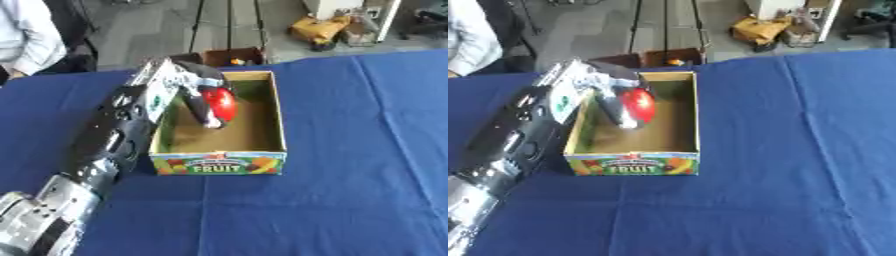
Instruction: Pick up objects on the table and place them in the box.
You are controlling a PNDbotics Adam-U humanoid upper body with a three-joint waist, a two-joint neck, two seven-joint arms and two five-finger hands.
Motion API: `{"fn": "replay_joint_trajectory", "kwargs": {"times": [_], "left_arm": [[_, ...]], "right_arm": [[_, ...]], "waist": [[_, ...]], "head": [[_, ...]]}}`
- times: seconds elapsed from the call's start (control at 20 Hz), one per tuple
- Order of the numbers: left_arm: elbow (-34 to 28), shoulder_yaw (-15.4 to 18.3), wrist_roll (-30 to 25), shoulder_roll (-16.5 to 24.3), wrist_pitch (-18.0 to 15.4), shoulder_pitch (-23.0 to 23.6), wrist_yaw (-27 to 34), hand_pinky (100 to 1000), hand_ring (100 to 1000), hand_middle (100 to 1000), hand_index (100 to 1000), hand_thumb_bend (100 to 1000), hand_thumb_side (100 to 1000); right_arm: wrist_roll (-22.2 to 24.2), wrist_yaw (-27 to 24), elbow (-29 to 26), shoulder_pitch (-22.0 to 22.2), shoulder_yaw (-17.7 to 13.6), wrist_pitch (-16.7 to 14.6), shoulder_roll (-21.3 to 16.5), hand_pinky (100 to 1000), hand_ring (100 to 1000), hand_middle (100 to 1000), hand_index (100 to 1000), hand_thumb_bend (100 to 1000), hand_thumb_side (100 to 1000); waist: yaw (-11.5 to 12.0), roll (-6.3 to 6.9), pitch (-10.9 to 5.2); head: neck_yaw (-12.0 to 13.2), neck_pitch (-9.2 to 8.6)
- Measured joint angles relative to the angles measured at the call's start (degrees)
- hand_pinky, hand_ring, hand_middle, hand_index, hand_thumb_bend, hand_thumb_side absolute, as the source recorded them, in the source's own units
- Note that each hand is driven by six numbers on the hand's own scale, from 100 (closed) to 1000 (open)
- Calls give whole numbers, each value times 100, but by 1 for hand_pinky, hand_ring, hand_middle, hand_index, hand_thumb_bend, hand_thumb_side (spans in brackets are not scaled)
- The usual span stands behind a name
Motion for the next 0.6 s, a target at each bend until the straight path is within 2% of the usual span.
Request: {"fn": "replay_joint_trajectory", "kwargs": {"times": [0.15, 0.25, 0.35, 0.4, 0.45, 0.6], "left_arm": [[97, 3, 24, -33, -24, 5, -155, 376, 679, 684, 661, 100, 278], [149, 3, 50, -63, -50, 6, -254, 415, 716, 699, 690, 100, 276], [188, 3, 77, -75, -77, 9, -321, 503, 758, 721, 730, 100, 328], [202, 3, 87, -75, -87, 10, -354, 605, 797, 739, 767, 100, 405], [219, 3, 95, -75, -95, 13, -380, 627, 806, 743, 776, 100, 425], [271, 3, 147, -96, -147, 36, -426, 862, 914, 819, 868, 100, 586]], "right_arm": [[7, -6, 0, -8, 0, -7, 6, 755, 786, 565, 790, 100, 843], [8, -14, 0, -20, 0, -8, 16, 755, 786, 564, 790, 100, 838], [8, -18, 0, -24, 0, -8, 30, 755, 786, 561, 789, 100, 831], [8, -19, 0, -24, 0, -8, 38, 755, 786, 561, 789, 100, 828], [8, -20, 0, -24, 0, -7, 42, 756, 787, 561, 790, 100, 828], [5, -20, 0, -24, 0, -4, 44, 755, 787, 560, 790, 100, 827]], "waist": [[-17, 4, 18], [-18, 9, 20], [-22, 24, 27], [-24, 30, 32], [-26, 33, 35], [-27, 34, 36]], "head": [[1, -1], [1, -1], [1, -1], [1, -1], [1, -1], [-1, -1]]}}
